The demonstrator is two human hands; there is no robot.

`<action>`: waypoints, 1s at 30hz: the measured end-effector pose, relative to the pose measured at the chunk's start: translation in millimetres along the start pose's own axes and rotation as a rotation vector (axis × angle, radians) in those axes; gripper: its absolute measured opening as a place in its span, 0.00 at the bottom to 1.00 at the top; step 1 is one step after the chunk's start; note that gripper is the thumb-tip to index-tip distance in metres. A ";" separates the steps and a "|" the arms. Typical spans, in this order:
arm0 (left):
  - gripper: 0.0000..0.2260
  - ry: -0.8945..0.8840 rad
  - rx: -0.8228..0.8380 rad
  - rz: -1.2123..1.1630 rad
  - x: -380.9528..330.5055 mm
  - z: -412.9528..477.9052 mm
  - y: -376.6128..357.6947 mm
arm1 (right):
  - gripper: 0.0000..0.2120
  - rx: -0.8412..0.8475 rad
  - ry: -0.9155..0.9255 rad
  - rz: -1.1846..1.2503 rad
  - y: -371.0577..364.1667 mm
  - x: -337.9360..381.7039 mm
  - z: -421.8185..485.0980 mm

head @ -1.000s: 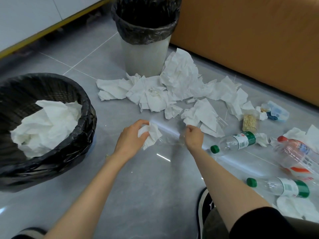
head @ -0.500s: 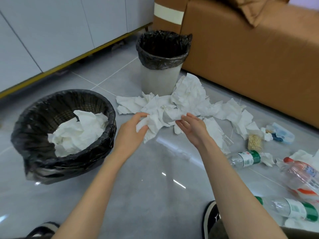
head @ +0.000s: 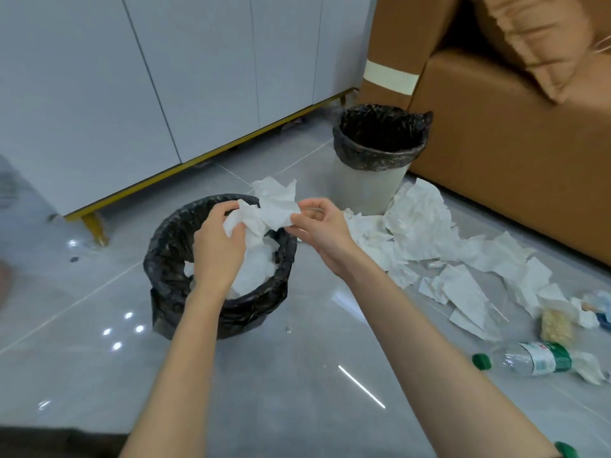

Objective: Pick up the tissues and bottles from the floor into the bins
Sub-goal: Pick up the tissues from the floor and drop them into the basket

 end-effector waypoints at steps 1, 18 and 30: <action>0.15 0.020 -0.003 0.017 9.3 1.3 4.0 | 0.09 0.014 -0.011 -0.053 -9.0 -8.8 1.4; 0.20 -0.040 0.066 0.236 12.6 -2.7 -21.2 | 0.11 -0.194 0.134 -0.402 35.8 -17.6 -8.9; 0.18 -0.207 0.300 0.086 -52.8 -54.9 -120.2 | 0.11 -0.473 -0.031 -0.254 180.5 -27.8 -35.3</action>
Point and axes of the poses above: each hand's wrist, its own z-axis towards the middle knuckle, its own y-axis out of the back of the hand, x = y × z, the point moved 9 cm from there along z, towards the middle knuckle, and after that the axes turned 11 degrees about z, right-handed, at the moved point
